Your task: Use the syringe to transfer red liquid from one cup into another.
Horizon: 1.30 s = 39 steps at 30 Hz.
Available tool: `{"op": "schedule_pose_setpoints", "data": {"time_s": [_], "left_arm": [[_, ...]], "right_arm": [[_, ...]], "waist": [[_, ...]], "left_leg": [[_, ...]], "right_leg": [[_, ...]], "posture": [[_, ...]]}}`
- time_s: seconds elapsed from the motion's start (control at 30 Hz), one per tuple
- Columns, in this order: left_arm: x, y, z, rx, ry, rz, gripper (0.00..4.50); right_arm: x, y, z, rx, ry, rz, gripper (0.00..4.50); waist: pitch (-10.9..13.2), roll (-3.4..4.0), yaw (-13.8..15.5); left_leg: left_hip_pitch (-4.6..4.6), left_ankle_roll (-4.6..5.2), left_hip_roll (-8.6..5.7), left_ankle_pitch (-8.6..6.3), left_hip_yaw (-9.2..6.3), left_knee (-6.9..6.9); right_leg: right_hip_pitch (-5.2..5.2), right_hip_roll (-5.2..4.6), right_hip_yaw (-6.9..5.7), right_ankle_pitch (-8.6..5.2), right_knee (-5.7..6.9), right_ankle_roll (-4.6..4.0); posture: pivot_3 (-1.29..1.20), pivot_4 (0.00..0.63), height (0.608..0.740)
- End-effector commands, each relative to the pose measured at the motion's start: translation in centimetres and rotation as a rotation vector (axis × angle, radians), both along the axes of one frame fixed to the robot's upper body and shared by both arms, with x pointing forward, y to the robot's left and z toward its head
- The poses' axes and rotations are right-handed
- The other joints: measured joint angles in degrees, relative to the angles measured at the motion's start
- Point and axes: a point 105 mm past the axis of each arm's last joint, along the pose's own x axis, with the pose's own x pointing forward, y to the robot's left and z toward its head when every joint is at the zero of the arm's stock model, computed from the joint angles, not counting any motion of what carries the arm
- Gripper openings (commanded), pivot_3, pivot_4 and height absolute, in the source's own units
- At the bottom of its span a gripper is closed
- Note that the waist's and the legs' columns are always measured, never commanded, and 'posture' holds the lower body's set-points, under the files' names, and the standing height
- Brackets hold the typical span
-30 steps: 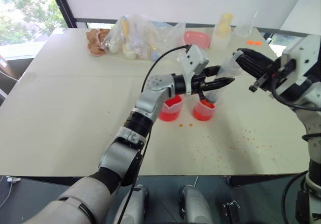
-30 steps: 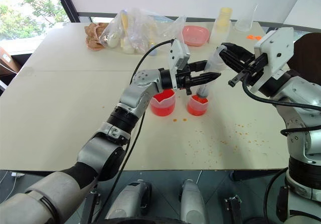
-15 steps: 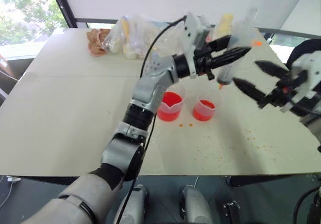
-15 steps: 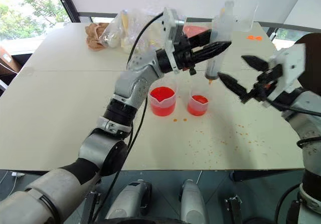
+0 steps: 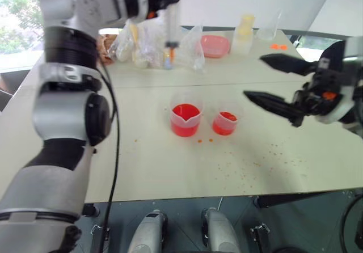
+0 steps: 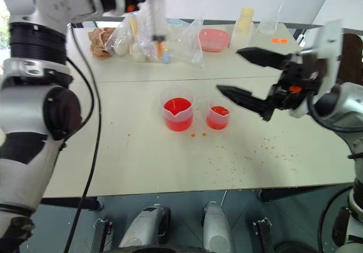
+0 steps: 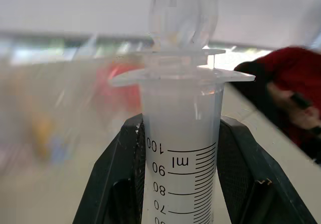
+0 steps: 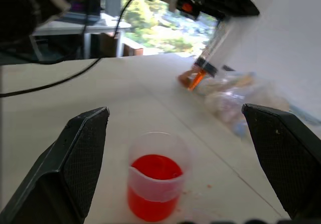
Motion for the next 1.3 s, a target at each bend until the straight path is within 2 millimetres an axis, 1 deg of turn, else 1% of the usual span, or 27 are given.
{"op": "schedule_pose_setpoints", "data": {"time_s": [0.03,0.07,0.1,0.13,0.2,0.27,0.3,0.4,0.5,0.57,0.6,0.63,0.67,0.73,0.77,0.8,0.87,0.93,0.97,1.0,1.03,1.07,1.13,1.17,1.23,1.3], "left_arm": [[-1.0,1.2,-3.3,0.023,0.255,0.068,1.46],[-1.6,1.8,-4.3,0.036,0.325,0.087,1.46],[-2.2,2.4,-5.7,0.039,0.392,0.098,1.46],[-2.5,2.9,-6.7,0.039,0.429,0.105,1.46],[-2.9,3.5,-10.0,0.034,0.495,0.121,1.46],[-3.1,4.0,-12.1,0.034,0.51,0.141,1.46],[-3.1,4.1,-12.5,0.033,0.505,0.149,1.46],[-3.5,4.5,-14.6,-0.009,0.544,0.174,1.46],[-3.7,4.5,-15.7,-0.026,0.563,0.192,1.46],[-3.8,4.4,-16.5,-0.033,0.584,0.201,2.41],[-3.8,4.3,-16.6,-0.034,0.587,0.202,2.54],[-3.8,4.2,-16.7,-0.037,0.59,0.2,2.92],[-3.9,4.1,-16.8,-0.04,0.591,0.2,3.34],[-3.9,3.9,-16.9,-0.046,0.594,0.198,4.05],[-3.9,3.9,-16.9,-0.048,0.594,0.198,4.36],[-3.9,3.9,-16.9,-0.05,0.595,0.197,4.47],[-4.0,4.0,-16.8,-0.037,0.577,0.204,4.47],[-4.0,4.6,-15.8,-0.019,0.505,0.231,4.47],[-3.9,5.1,-15.2,0.002,0.443,0.255,4.47],[-2.9,6.7,-13.1,0.033,0.236,0.35,4.47],[-2.5,7.8,-11.2,0.089,0.036,0.422,4.47],[-2.8,8.3,-9.8,0.11,-0.105,0.438,4.47],[-3.7,8.6,-8.6,0.138,-0.245,0.393,4.47],[-4.2,8.8,-7.8,0.098,-0.307,0.361,4.47],[-5.4,10.0,-6.8,0.101,-0.404,0.351,4.47],[-6.5,10.7,-6.9,0.183,-0.471,0.317,4.47]], "right_arm": [[-0.8,2.2,-1.3,-0.055,0.019,0.146,4.44],[-0.6,2.6,-2.1,-0.073,0.038,0.168,4.44],[-0.4,2.9,-2.8,-0.093,0.054,0.184,4.44],[-0.3,3.0,-3.3,-0.106,0.061,0.193,4.44],[-0.4,3.6,-4.0,-0.113,0.083,0.234,4.44],[-0.6,4.1,-4.4,-0.11,0.092,0.266,4.44],[-0.6,4.3,-4.5,-0.11,0.092,0.272,4.44],[-0.4,4.6,-5.1,-0.126,0.095,0.275,4.44],[-0.4,4.7,-5.3,-0.123,0.099,0.277,4.44],[-0.3,4.8,-5.4,-0.117,0.106,0.272,4.5],[-0.2,4.8,-5.4,-0.116,0.108,0.27,4.5],[-0.2,4.7,-5.5,-0.116,0.111,0.264,4.5],[-0.1,4.7,-5.6,-0.116,0.113,0.26,4.5],[0.0,4.6,-5.7,-0.114,0.117,0.249,4.5],[0.0,4.6,-5.8,-0.113,0.119,0.245,4.5],[0.0,4.5,-5.8,-0.113,0.119,0.242,4.5],[0.2,4.3,-5.9,-0.113,0.121,0.225,4.5],[0.5,3.8,-5.9,-0.117,0.12,0.191,4.5],[0.9,3.2,-5.8,-0.11,0.117,0.154,4.5],[1.2,2.5,-5.5,-0.097,0.112,0.115,4.5],[1.5,1.7,-5.2,-0.082,0.106,0.077,4.5],[1.9,0.7,-4.7,-0.053,0.093,0.021,4.5],[2.4,-1.1,-3.8,0.001,0.067,-0.073,4.5],[2.9,-2.1,-3.2,0.034,0.044,-0.137,4.5],[3.0,-3.6,-2.6,0.076,0.047,-0.213,4.5],[2.5,-4.4,-2.6,0.08,0.074,-0.233,4.5]], "waist": [[0.1,-0.18,0.37],[0.15,-0.25,0.73],[0.16,-0.28,0.79],[0.16,-0.27,0.74],[0.11,-0.22,0.52],[0.1,-0.22,0.47],[0.1,-0.22,0.5],[0.11,-0.24,0.69],[0.11,-0.24,0.72],[0.11,-0.24,0.72],[0.1,-0.24,0.69],[0.1,-0.24,0.68],[0.1,-0.24,0.68],[0.1,-0.24,0.68],[0.1,-0.24,0.67],[0.1,-0.24,0.67],[0.1,-0.24,0.64],[0.1,-0.24,0.54],[0.1,-0.24,0.55],[0.1,-0.24,0.57],[0.09,-0.22,0.56],[0.09,-0.23,0.5],[0.09,-0.22,0.69],[0.08,-0.21,0.8],[0.06,-0.17,1.12],[0.05,-0.16,1.56]], "left_leg": [[-0.03,0.0,0.0,0.0,-0.02,0.01],[-0.14,-0.03,0.0,0.02,-0.12,0.08],[-0.35,-0.05,0.0,0.03,-0.25,0.23],[-0.55,-0.03,-0.01,0.01,-0.3,0.43],[-0.64,-0.01,-0.12,-0.02,-0.37,0.6],[-0.55,-0.05,-0.14,0.0,-0.31,0.63],[-0.54,-0.06,-0.14,0.0,-0.31,0.64],[-0.55,-0.07,-0.12,0.0,-0.42,0.63],[-0.54,-0.06,-0.12,-0.02,-0.43,0.63],[-0.54,-0.07,-0.13,-0.02,-0.43,0.63],[-0.54,-0.07,-0.13,-0.02,-0.43,0.63],[-0.52,-0.07,-0.13,-0.02,-0.43,0.63],[-0.52,-0.07,-0.13,-0.02,-0.43,0.63],[-0.52,-0.07,-0.13,-0.02,-0.42,0.63],[-0.52,-0.07,-0.13,-0.02,-0.42,0.63],[-0.52,-0.07,-0.14,-0.02,-0.42,0.63],[-0.52,-0.07,-0.14,-0.02,-0.42,0.63],[-0.51,-0.06,-0.13,-0.03,-0.42,0.63],[-0.51,-0.06,-0.13,-0.03,-0.41,0.63],[-0.51,-0.06,-0.13,-0.03,-0.41,0.62],[-0.51,-0.08,-0.13,-0.02,-0.41,0.62],[-0.5,-0.15,-0.12,0.01,-0.38,0.6],[-0.47,-0.31,-0.05,0.08,-0.24,0.53],[-0.48,-0.3,-0.05,0.08,-0.23,0.5],[-0.47,-0.1,-0.05,-0.04,-0.19,0.5],[-0.47,-0.07,-0.04,-0.05,-0.17,0.5]], "right_leg": [[-0.01,0.0,0.0,0.0,0.02,0.0],[-0.05,0.0,-0.04,0.0,0.03,0.0],[-0.15,0.0,-0.1,0.02,0.04,0.02],[-0.22,0.0,-0.11,0.06,0.03,0.1],[-0.22,-0.17,-0.05,0.1,0.01,0.2],[-0.15,-0.22,0.07,0.16,-0.08,0.29],[-0.16,-0.22,0.08,0.18,-0.09,0.31],[-0.2,-0.2,0.05,0.2,0.0,0.27],[-0.2,-0.21,0.04,0.21,0.01,0.25],[-0.2,-0.22,0.04,0.22,0.0,0.25],[-0.2,-0.22,0.04,0.22,0.01,0.25],[-0.19,-0.22,0.05,0.22,0.01,0.25],[-0.19,-0.22,0.05,0.22,0.02,0.25],[-0.19,-0.22,0.05,0.22,0.02,0.24],[-0.19,-0.22,0.05,0.22,0.02,0.24],[-0.19,-0.22,0.05,0.22,0.02,0.24],[-0.19,-0.22,0.05,0.22,0.03,0.24],[-0.19,-0.22,0.05,0.22,0.03,0.24],[-0.2,-0.22,0.05,0.22,0.03,0.24],[-0.2,-0.22,0.06,0.22,0.02,0.24],[-0.2,-0.22,0.06,0.22,0.03,0.24],[-0.2,-0.24,0.09,0.24,0.01,0.21],[-0.24,-0.24,0.16,0.29,-0.05,0.13],[-0.25,-0.24,0.17,0.32,-0.1,0.08],[-0.24,-0.25,0.17,0.33,-0.16,0.06],[-0.21,-0.26,0.17,0.34,-0.25,0.04]], "posture": [[0.0,0.15,0.74],[0.0,0.15,0.74],[0.0,0.15,0.74],[0.0,0.15,0.74],[0.0,0.15,0.74],[0.0,0.15,0.74],[0.0,0.15,0.74],[0.0,0.15,0.74],[0.0,0.15,0.74],[0.0,0.15,0.74],[0.0,0.15,0.74],[0.0,0.15,0.74],[0.0,0.15,0.74],[0.0,0.15,0.74],[0.0,0.15,0.74],[0.0,0.15,0.74],[0.0,0.15,0.74],[0.0,0.15,0.74],[0.0,0.15,0.74],[0.0,0.15,0.74],[0.0,0.15,0.74],[0.0,0.15,0.74],[0.0,0.15,0.74],[0.0,0.15,0.74],[0.0,0.15,0.74],[0.0,0.15,0.74]]}}
